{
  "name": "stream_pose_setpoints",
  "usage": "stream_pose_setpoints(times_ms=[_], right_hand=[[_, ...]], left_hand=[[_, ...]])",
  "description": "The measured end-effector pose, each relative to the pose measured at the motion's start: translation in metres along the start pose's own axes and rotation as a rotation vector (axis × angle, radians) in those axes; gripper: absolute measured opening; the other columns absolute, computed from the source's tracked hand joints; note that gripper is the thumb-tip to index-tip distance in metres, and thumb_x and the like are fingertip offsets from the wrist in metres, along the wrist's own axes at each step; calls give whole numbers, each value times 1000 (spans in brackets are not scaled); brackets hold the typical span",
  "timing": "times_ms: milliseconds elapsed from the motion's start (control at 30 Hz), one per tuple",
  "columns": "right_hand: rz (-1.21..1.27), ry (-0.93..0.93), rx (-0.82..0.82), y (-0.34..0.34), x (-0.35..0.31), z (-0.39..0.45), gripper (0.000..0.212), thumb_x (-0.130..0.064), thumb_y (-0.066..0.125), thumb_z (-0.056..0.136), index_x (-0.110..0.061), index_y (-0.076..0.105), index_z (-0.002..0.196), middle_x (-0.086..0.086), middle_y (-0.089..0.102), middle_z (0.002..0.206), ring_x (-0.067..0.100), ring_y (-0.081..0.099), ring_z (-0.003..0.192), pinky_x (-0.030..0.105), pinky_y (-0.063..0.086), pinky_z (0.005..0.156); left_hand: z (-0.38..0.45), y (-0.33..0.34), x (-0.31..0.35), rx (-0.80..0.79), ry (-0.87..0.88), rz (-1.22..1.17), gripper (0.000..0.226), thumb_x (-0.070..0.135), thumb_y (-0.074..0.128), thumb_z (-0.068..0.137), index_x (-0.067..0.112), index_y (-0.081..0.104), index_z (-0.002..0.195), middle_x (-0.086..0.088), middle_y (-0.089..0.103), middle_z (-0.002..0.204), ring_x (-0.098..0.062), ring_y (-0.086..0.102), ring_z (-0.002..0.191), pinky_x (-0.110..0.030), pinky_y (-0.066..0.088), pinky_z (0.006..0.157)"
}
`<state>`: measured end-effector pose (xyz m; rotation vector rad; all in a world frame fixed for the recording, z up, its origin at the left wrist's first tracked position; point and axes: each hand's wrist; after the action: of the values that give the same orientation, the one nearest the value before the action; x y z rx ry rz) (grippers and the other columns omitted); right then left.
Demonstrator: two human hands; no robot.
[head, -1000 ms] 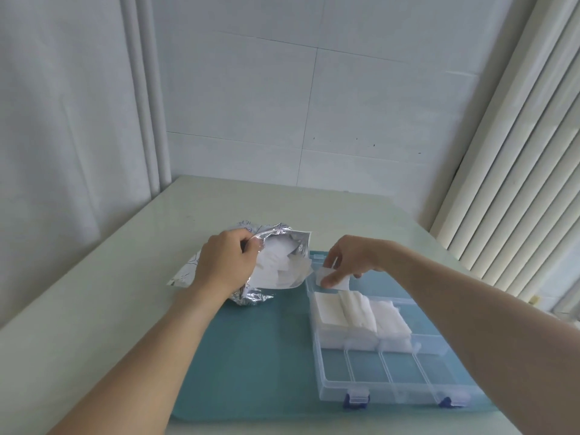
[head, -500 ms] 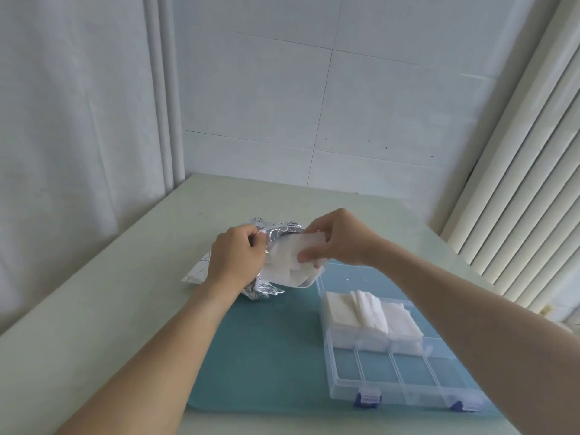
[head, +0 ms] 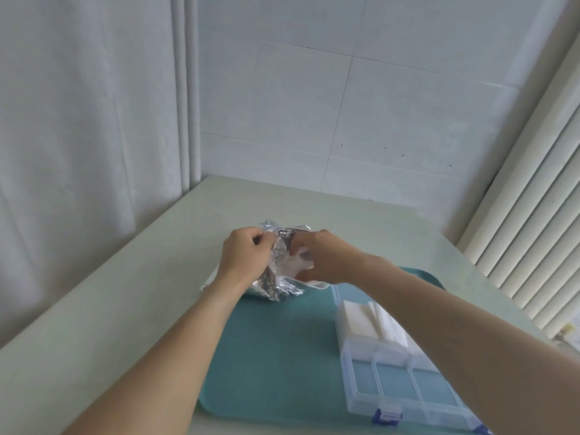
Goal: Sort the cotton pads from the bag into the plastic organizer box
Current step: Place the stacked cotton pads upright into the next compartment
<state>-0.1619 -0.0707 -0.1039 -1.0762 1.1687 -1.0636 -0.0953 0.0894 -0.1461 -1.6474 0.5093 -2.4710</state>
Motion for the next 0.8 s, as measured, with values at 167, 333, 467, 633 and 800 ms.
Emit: stream_pose_setpoints(times_ms=[167, 333, 467, 633, 800], right_hand=[[-127, 43, -24, 7, -4, 4, 44, -32, 76, 84, -10, 56, 115, 8, 66, 112, 28, 57, 93, 34, 44, 76], [-224, 72, -100, 13, -11, 2, 30, -40, 61, 96, -10, 63, 98, 8, 65, 105, 28, 57, 91, 31, 39, 72], [-148, 58, 19, 18, -11, 1, 24, -35, 62, 93, -14, 65, 104, 5, 67, 115, 28, 61, 104, 33, 47, 77], [22, 20, 125, 12, -18, -5, 20, -36, 72, 88, -19, 66, 97, 3, 71, 101, 26, 58, 89, 26, 33, 70], [3, 53, 146, 11, -18, -4, 14, -23, 70, 89, -9, 72, 86, 0, 57, 79, 25, 47, 75, 28, 33, 64]], left_hand=[[-4, 1, 5, 61, 33, -38, 34, 22, 58, 95, -1, 63, 71, -12, 62, 63, -20, 47, 60, -18, 34, 52], [-8, 3, 8, 161, 107, 18, 36, 20, 58, 96, -2, 58, 68, -12, 59, 60, -26, 46, 60, -15, 36, 56], [-9, 1, 10, 116, 104, 22, 34, 21, 57, 96, -1, 61, 70, -9, 61, 61, -24, 50, 61, -14, 36, 56], [-6, -2, 8, 39, -2, -47, 42, 22, 56, 96, 6, 45, 60, 1, 35, 49, -16, 30, 50, -31, 29, 52], [-4, -2, 8, 79, -28, -103, 43, 24, 58, 95, -6, 52, 66, 0, 41, 51, -16, 34, 52, -31, 32, 56]])
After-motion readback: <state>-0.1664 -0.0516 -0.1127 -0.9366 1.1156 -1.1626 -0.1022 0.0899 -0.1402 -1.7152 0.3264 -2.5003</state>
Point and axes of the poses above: each hand's wrist, its own z-axis towards the middle knuckle, its own y-axis out of the palm, x = y × z
